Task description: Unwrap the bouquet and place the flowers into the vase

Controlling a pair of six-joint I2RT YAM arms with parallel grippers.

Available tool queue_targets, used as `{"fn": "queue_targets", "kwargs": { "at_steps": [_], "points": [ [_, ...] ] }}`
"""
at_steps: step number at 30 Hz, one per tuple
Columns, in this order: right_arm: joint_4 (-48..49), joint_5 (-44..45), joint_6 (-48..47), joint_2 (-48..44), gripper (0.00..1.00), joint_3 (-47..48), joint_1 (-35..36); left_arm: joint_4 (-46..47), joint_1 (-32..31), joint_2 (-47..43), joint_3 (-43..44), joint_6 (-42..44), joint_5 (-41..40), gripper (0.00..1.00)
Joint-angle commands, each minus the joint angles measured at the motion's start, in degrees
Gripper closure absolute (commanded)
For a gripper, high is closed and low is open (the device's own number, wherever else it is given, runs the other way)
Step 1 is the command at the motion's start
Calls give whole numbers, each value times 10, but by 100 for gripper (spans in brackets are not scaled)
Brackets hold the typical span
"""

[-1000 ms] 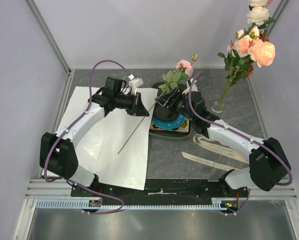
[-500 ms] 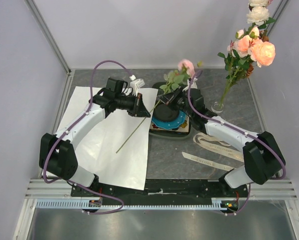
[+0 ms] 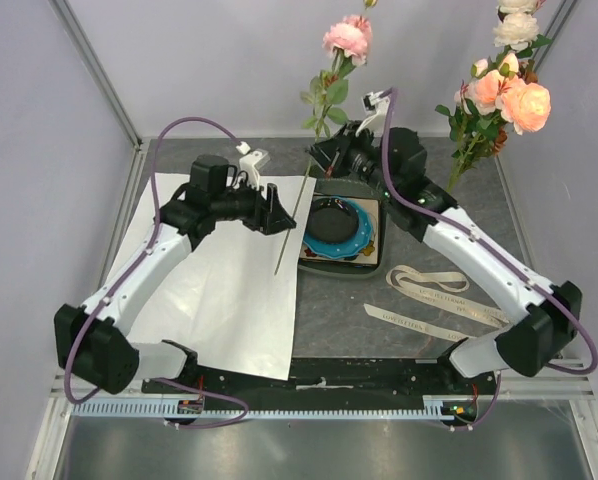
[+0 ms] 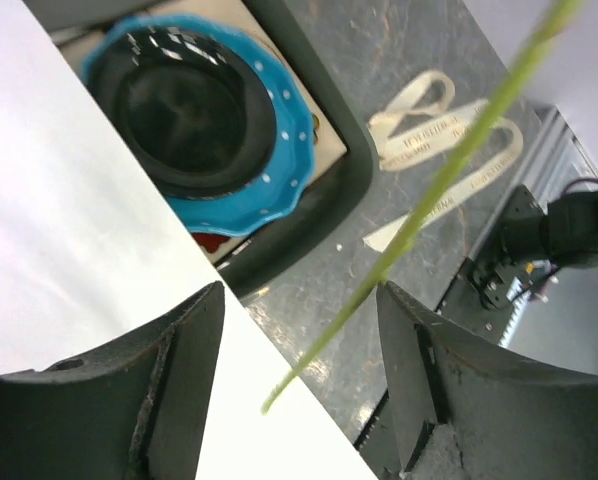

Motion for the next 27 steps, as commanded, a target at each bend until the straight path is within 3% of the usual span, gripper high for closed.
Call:
{"fn": "queue_targets", "kwargs": {
  "at_steps": [1, 6, 14, 21, 22, 27],
  "points": [
    [-90, 29, -195, -83, 100, 122, 17, 61, 5, -73, -22, -7, -88, 30],
    [-141, 70, -294, -171, 100, 187, 18, 82, 7, -113, -44, -6, -130, 27],
    [-180, 230, -390, -383, 100, 127, 18, 85, 6, -103, -44, -14, -102, 28],
    [-226, 511, -423, -455, 100, 47, 18, 90, 6, -92, -46, -21, -85, 28],
    [-208, 591, -421, -464, 100, 10, 18, 93, 6, -89, -47, -22, -84, 28],
    [-76, 727, -432, -479, 100, -103, 18, 97, 7, -82, -50, -27, -72, 28]
  ]
}}
